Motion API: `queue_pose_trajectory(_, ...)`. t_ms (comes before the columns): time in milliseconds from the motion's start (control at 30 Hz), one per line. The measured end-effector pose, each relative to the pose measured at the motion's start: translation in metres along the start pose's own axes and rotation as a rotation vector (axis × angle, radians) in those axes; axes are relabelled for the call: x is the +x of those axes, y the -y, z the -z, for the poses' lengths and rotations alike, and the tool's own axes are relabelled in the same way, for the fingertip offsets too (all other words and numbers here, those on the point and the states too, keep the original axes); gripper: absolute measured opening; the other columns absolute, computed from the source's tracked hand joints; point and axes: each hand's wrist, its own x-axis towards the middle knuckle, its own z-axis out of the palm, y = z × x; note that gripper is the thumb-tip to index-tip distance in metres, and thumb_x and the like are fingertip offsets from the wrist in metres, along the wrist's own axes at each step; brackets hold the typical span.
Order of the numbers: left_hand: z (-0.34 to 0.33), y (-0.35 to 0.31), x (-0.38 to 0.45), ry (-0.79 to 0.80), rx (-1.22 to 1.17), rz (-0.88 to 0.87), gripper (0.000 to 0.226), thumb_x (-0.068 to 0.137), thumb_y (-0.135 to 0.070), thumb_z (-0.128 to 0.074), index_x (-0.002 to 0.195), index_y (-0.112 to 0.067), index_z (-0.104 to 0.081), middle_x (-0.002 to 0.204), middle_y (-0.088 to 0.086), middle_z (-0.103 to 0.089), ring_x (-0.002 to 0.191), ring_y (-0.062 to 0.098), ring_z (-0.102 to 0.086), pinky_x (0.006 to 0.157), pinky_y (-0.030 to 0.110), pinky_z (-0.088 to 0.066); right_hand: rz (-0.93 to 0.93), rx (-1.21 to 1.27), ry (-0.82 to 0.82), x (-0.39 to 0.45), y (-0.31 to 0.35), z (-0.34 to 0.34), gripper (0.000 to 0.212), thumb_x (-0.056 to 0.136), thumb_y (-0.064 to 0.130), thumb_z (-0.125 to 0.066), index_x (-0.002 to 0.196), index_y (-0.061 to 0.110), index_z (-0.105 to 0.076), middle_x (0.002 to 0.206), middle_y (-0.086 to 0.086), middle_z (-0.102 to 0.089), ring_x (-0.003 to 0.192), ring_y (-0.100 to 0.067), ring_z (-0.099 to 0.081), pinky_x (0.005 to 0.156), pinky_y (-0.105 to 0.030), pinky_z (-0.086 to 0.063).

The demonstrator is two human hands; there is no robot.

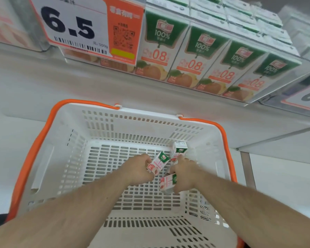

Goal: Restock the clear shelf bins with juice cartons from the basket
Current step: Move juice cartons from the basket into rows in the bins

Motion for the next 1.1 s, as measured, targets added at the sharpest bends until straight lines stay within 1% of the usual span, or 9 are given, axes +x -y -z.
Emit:
queue_pose_trajectory(133,-0.001,-0.006,-0.008,0.257,0.138,-0.13,0.111,0.066,-0.04,-0.086,0.153,-0.03,-0.018,0.155,-0.008,-0.025,0.14,0.017,-0.026,0.115,0.036,-0.028,0.152,0.558,0.12,-0.018,0.013,0.03,0.043,0.067,0.024,-0.08,0.107,0.027,-0.067,0.109,0.007,-0.06,0.1,-0.016,-0.059,0.083,-0.031,-0.051)
queue_pose_trajectory(267,-0.005,0.0,-0.015,0.46,-0.317,0.024,0.09,0.07,-0.018,-0.084,0.144,-0.031,-0.032,0.134,-0.001,-0.055,0.118,0.019,-0.057,0.1,0.04,-0.05,0.233,1.029,0.284,-0.021,0.021,0.042,0.038,0.066,0.02,-0.076,0.102,0.023,-0.064,0.11,0.0,-0.06,0.1,-0.021,-0.055,0.088,-0.036,-0.043)
queue_pose_trajectory(367,-0.002,0.011,-0.02,0.515,-0.691,0.111,0.068,0.07,-0.004,-0.073,0.128,-0.029,-0.049,0.113,0.009,-0.063,0.099,0.025,-0.066,0.083,0.04,-0.057,0.247,1.505,0.491,-0.008,0.007,0.035,0.065,0.073,0.049,-0.075,0.132,0.041,-0.047,0.132,-0.018,-0.059,0.115,-0.039,-0.06,0.101,-0.045,-0.044)
queue_pose_trajectory(467,0.004,0.026,-0.021,0.486,-0.879,0.172,0.063,0.067,-0.002,-0.068,0.124,-0.023,-0.054,0.112,0.014,-0.062,0.099,0.031,-0.063,0.09,0.045,-0.055,-0.018,1.415,0.338,0.008,0.006,0.029,0.063,0.086,0.065,-0.058,0.139,0.035,-0.04,0.119,-0.02,-0.066,0.096,-0.035,-0.071,0.085,-0.041,-0.054)
queue_pose_trajectory(567,0.013,0.04,-0.018,0.403,-0.889,0.202,0.06,0.072,0.002,-0.068,0.124,-0.023,-0.053,0.111,0.013,-0.063,0.101,0.033,-0.062,0.093,0.044,-0.054,-0.394,1.162,-0.051,0.034,0.017,0.014,0.044,0.087,0.05,-0.064,0.105,0.01,-0.064,0.081,-0.008,-0.067,0.066,-0.023,-0.065,0.061,-0.029,-0.051)
queue_pose_trajectory(633,0.016,0.05,-0.015,0.326,-0.907,0.227,0.06,0.079,0.006,-0.066,0.129,-0.024,-0.05,0.114,0.013,-0.063,0.101,0.032,-0.062,0.087,0.043,-0.055,-0.512,1.131,-0.102,0.047,0.028,0.003,0.044,0.082,0.054,-0.067,0.091,0.011,-0.062,0.077,-0.005,-0.064,0.063,-0.021,-0.063,0.054,-0.026,-0.048)
queue_pose_trajectory(733,0.017,0.059,-0.009,0.263,-0.945,0.255,0.063,0.073,0.003,-0.069,0.127,-0.024,-0.05,0.121,0.016,-0.06,0.105,0.034,-0.061,0.088,0.044,-0.056,-0.568,1.228,-0.072,0.057,0.045,-0.007,0.054,0.075,0.065,-0.07,0.08,0.013,-0.056,0.079,-0.002,-0.063,0.069,-0.019,-0.063,0.059,-0.027,-0.05)
queue_pose_trajectory(933,0.025,0.053,-0.013,0.289,-0.943,0.285,0.058,0.061,-0.011,-0.07,0.118,-0.013,-0.057,0.096,0.014,-0.067,0.086,0.028,-0.067,0.072,0.036,-0.055,-0.585,1.303,-0.143,0.07,0.057,-0.015,0.034,0.078,0.034,-0.073,0.096,0.006,-0.066,0.06,-0.001,-0.066,0.046,-0.012,-0.059,0.044,-0.02,-0.042)
queue_pose_trajectory(1100,0.034,0.037,-0.026,0.273,-0.955,0.237,0.053,0.063,-0.009,-0.079,0.114,-0.006,-0.063,0.094,0.017,-0.071,0.089,0.034,-0.068,0.082,0.049,-0.056,-0.491,1.335,-0.152,0.046,0.052,-0.01,0.03,0.074,0.018,-0.076,0.089,0.009,-0.052,0.073,-0.005,-0.063,0.061,-0.016,-0.061,0.054,-0.026,-0.046)
